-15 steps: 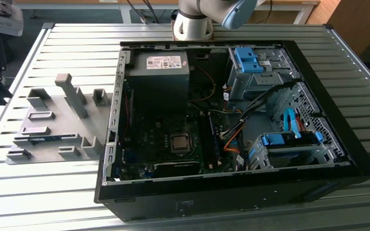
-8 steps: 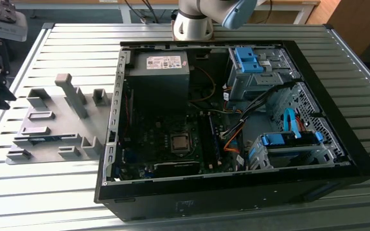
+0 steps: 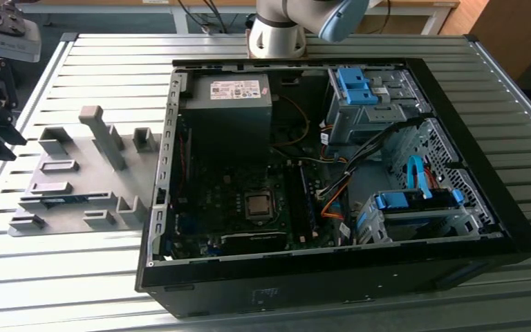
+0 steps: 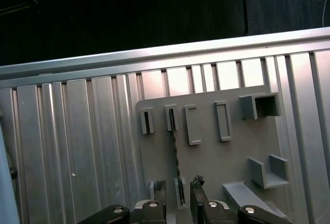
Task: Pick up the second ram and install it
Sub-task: 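Pick up the second ram and move it above second insertion slot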
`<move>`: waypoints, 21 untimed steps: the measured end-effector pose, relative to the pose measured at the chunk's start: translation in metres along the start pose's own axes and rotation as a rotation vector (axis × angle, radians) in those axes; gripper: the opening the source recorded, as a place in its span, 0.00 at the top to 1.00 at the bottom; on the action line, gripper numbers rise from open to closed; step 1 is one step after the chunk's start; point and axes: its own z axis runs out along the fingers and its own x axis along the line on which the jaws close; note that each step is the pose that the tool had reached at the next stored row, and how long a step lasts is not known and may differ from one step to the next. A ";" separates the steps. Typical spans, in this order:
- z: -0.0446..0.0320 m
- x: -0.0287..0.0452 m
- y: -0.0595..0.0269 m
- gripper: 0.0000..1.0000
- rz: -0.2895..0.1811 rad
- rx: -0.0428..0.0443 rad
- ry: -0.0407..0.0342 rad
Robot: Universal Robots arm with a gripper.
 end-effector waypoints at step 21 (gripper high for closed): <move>0.0062 0.0001 -0.0002 0.67 0.000 0.0005 -0.0001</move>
